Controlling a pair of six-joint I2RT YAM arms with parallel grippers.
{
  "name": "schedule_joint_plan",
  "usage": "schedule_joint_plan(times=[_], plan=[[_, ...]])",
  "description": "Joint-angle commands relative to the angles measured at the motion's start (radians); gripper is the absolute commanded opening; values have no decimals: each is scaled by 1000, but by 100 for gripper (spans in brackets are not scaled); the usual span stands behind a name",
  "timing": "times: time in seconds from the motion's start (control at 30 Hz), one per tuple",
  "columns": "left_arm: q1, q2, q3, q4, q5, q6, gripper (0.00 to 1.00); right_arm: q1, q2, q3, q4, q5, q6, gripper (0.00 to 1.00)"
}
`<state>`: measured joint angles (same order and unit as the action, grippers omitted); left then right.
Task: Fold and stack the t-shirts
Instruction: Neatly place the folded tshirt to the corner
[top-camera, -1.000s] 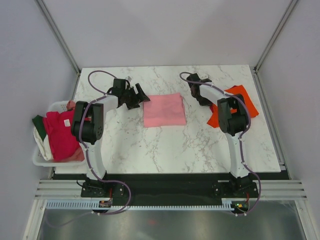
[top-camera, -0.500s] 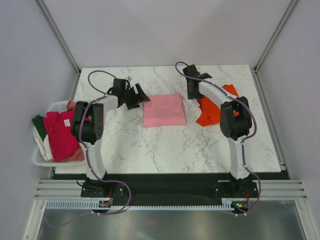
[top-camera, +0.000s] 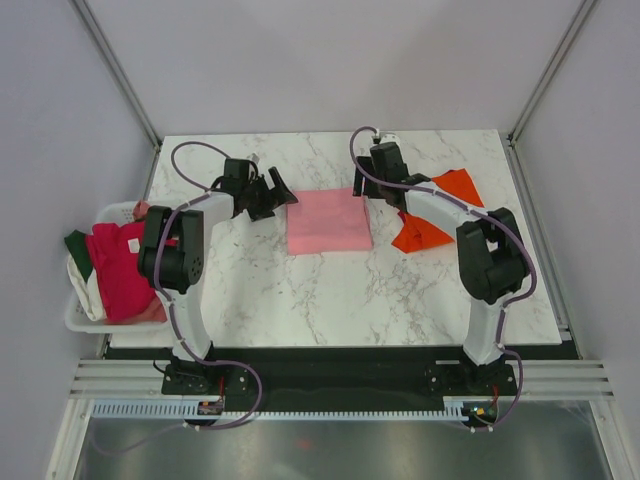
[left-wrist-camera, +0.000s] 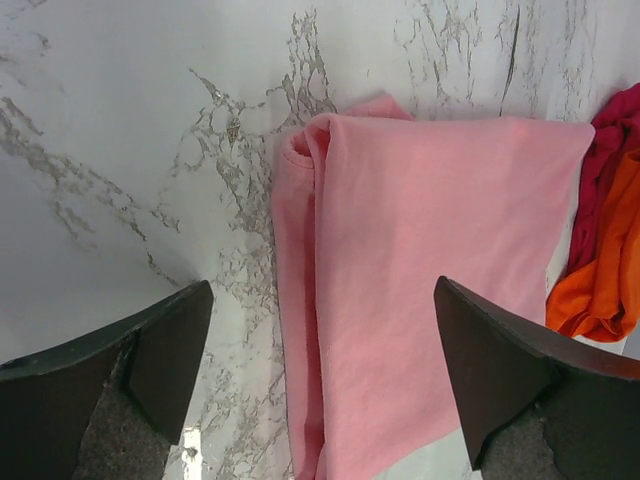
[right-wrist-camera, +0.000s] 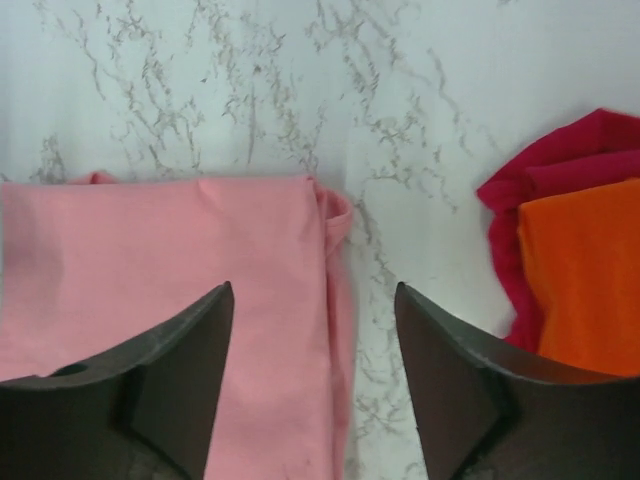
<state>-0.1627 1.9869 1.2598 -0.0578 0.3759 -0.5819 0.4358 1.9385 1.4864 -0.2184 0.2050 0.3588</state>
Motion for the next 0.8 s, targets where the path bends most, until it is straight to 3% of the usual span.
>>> schedule_joint_plan(times=[0.0, 0.03, 0.17, 0.4, 0.77], plan=[[6, -46, -4, 7, -31, 43, 100, -15, -24, -71, 249, -139, 75, 76], [6, -45, 0, 6, -28, 48, 100, -29, -15, -68, 255, -169, 104, 81], [6, -16, 27, -4, 4, 54, 100, -57, 37, -81, 321, -291, 172, 82], [6, 23, 69, -28, 17, 48, 89, -111, 120, -72, 337, -378, 262, 68], [-6, 70, 113, -40, 41, 36, 80, -140, 204, -77, 340, -432, 305, 68]])
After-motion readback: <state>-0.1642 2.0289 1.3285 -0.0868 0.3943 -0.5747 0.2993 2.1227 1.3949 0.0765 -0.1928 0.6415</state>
